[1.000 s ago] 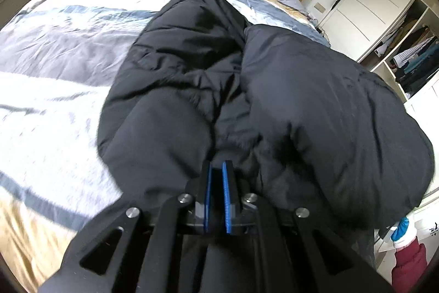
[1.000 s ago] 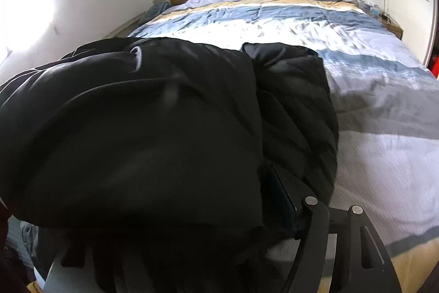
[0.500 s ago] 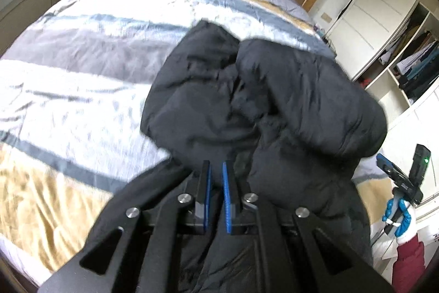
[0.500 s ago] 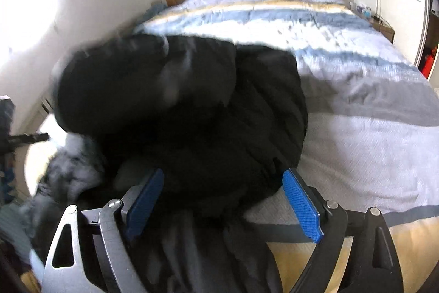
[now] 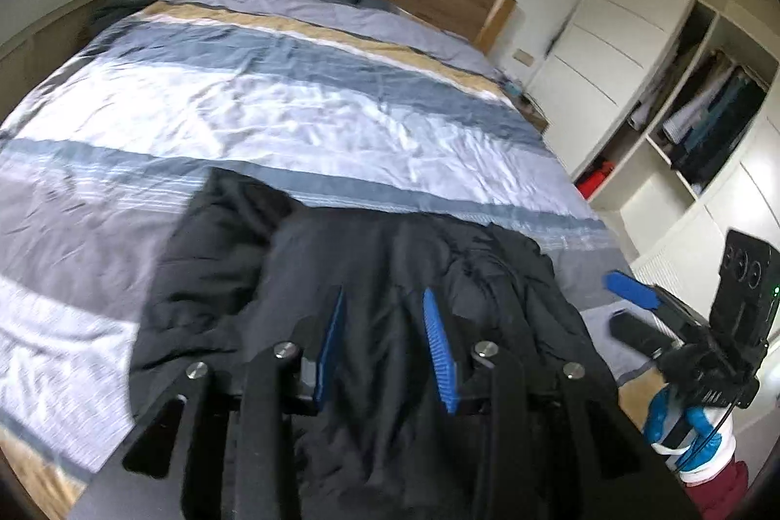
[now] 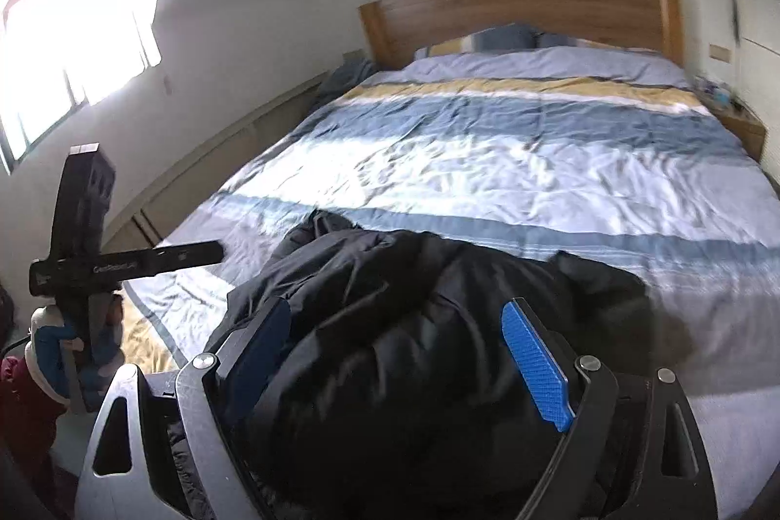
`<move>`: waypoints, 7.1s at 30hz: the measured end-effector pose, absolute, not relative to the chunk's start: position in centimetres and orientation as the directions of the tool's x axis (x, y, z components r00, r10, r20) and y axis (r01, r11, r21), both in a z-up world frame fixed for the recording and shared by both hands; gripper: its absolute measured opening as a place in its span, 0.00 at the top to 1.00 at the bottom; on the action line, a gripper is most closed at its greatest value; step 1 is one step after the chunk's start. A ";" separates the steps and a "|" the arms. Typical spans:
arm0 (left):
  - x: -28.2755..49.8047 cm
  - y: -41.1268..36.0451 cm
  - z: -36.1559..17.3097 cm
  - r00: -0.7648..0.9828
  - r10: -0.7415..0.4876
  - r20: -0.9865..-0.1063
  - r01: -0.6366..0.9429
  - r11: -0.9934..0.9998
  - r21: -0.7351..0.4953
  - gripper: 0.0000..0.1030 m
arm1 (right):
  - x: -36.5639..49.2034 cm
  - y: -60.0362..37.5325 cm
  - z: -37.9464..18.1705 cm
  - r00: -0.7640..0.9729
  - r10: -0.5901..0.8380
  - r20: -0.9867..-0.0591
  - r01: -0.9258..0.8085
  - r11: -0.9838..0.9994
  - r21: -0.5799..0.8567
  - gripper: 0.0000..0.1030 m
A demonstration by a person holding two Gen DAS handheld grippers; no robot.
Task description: Fold large clothes
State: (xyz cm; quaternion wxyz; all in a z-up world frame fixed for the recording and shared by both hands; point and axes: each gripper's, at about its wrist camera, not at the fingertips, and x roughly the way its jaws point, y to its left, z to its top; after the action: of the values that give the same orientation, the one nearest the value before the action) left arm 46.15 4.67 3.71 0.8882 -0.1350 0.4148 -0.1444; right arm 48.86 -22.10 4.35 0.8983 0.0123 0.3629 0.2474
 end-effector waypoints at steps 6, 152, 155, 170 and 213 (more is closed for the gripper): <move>45.8 1.1 -3.0 0.575 -0.352 -0.738 0.196 0.936 -0.294 0.69 | 48.8 -21.8 -2.0 0.529 0.412 -0.742 -0.478 0.867 0.142 0.15; 66.4 23.8 -16.0 0.671 -0.584 -0.457 -0.302 0.347 -0.888 0.77 | 65.0 -43.9 -11.3 0.741 0.435 -0.511 0.219 0.563 0.797 0.62; 65.1 25.1 -14.1 0.711 -0.616 -0.340 -0.246 0.236 -0.940 0.53 | 63.6 -44.7 -9.8 0.762 0.457 -0.458 0.197 0.511 0.837 0.16; 57.4 24.2 1.8 0.683 -0.446 -0.578 -0.186 0.660 -0.728 0.47 | 57.3 -40.5 4.3 0.751 0.383 -0.538 0.060 0.772 0.633 0.00; 73.3 13.1 -10.3 0.375 -0.046 -0.926 -0.157 0.981 -0.113 0.44 | 70.2 -40.8 -9.6 0.542 0.177 -0.822 0.175 0.933 0.316 0.00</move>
State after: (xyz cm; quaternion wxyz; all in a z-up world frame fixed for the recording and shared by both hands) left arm 73.31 13.13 -10.28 0.8241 -0.0912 0.5581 0.0337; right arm 70.18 -40.84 -9.59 0.8586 0.1836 0.4787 0.0005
